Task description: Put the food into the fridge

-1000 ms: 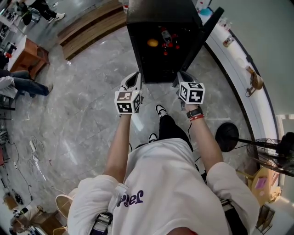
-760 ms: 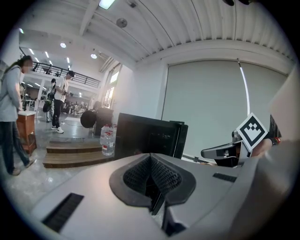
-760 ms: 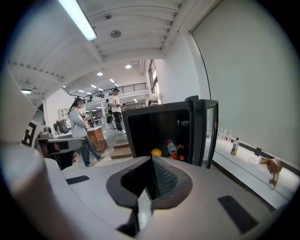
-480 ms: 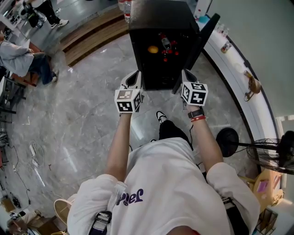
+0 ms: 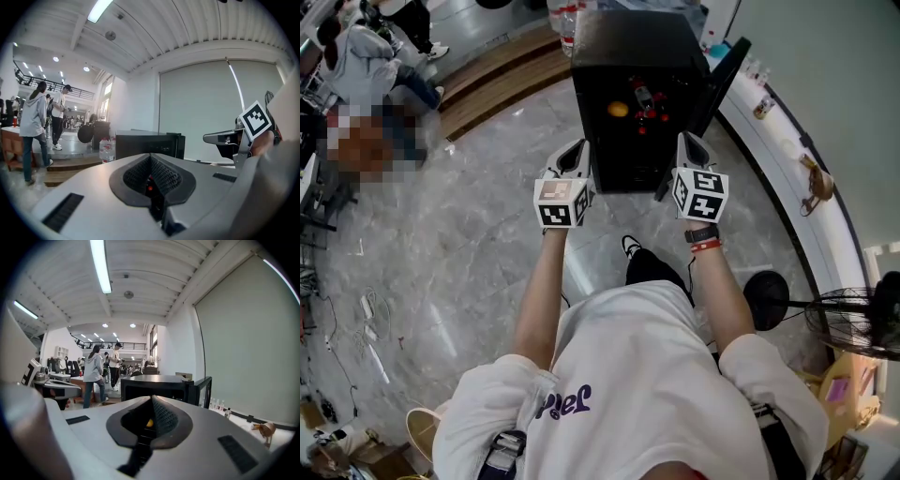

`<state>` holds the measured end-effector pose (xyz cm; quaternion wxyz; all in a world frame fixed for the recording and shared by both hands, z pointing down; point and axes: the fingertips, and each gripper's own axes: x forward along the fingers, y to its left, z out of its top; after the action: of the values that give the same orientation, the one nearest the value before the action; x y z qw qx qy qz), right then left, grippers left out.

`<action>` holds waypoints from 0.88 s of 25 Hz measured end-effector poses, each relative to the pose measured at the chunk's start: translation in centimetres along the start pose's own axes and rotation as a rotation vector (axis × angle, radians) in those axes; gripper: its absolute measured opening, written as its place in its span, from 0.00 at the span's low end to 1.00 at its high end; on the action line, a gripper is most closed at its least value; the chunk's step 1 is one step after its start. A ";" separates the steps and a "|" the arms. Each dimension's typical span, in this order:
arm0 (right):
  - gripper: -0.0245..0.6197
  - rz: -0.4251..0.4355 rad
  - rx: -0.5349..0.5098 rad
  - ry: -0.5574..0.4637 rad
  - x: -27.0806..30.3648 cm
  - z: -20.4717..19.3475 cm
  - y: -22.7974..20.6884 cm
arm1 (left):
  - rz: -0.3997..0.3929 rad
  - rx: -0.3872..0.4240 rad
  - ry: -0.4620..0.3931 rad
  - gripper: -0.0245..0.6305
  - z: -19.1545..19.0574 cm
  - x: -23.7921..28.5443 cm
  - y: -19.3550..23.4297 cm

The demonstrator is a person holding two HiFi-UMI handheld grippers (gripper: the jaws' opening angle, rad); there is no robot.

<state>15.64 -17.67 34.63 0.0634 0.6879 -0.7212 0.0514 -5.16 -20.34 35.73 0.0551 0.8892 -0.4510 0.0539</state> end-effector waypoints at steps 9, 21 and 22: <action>0.06 0.003 0.020 -0.067 -1.3 1.9 0.6 | 0.010 0.048 -0.075 0.07 2.5 -1.2 -0.2; 0.06 -0.009 0.051 -0.108 -2.5 2.4 0.3 | 0.030 0.077 -0.128 0.07 4.3 -1.8 -0.7; 0.06 -0.011 0.046 -0.113 -2.6 2.5 0.2 | 0.029 0.076 -0.129 0.07 4.4 -1.7 -0.8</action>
<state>15.49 -15.55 31.70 0.0070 0.6950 -0.7184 0.0288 -5.35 -19.14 31.14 -0.0087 0.8857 -0.4639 0.0143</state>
